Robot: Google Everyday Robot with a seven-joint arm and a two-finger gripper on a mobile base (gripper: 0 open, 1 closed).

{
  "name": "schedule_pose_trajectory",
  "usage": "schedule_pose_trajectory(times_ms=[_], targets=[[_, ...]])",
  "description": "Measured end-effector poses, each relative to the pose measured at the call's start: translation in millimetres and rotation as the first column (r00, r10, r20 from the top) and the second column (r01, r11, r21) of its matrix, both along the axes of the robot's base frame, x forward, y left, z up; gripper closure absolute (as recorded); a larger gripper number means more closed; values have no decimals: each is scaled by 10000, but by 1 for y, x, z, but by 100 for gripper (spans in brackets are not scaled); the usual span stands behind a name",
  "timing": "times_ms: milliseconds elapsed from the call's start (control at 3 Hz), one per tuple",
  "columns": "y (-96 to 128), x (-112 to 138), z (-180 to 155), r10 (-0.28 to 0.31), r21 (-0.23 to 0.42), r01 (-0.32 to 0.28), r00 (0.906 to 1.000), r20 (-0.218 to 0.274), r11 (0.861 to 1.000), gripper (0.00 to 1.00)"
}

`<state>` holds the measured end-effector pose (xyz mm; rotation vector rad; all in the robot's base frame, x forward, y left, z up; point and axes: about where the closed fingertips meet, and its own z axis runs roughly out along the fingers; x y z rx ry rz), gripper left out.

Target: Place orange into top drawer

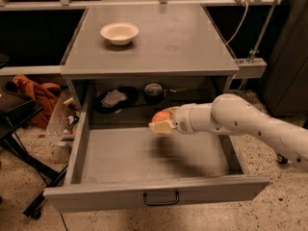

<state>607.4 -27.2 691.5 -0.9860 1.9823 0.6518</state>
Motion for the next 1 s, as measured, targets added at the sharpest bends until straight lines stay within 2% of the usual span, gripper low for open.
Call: schedule_pose_trajectory(times_ms=[333,667,1000], targets=[[12,16,-28,41,394,-61,9987,507,9992,100],[11,24,-42,-249,381,214,9953,939,9990,81],[9,27,-51,-422,-51,430,9933,1072,9991,58]])
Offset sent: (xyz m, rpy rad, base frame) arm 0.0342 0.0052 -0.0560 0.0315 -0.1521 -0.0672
